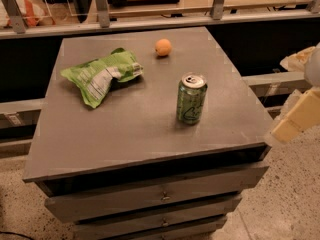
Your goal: Move green can near orange
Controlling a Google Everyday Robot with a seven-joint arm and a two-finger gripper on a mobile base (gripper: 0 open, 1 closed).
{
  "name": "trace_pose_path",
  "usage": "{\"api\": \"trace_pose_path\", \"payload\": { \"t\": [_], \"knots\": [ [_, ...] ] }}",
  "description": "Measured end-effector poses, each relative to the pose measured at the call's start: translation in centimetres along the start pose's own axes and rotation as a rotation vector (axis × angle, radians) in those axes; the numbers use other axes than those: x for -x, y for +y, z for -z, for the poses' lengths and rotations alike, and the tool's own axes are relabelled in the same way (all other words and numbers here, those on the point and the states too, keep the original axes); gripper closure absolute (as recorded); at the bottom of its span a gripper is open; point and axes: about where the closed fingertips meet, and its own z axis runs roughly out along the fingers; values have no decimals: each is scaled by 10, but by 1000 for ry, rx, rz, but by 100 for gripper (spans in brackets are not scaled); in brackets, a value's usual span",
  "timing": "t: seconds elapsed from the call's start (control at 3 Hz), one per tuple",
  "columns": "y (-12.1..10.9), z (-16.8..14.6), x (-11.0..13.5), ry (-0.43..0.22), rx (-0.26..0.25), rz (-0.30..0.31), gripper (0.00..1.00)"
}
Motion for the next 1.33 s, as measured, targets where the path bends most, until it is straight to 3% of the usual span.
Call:
{"api": "trace_pose_path", "payload": {
  "t": [0.33,0.67,1.33],
  "knots": [
    [12,-19,-7,-159,-12,-113,0],
    [21,-39,-6,-307,-22,-148,0],
    [36,-73,6,-424,4,-14,0]
  ]
}}
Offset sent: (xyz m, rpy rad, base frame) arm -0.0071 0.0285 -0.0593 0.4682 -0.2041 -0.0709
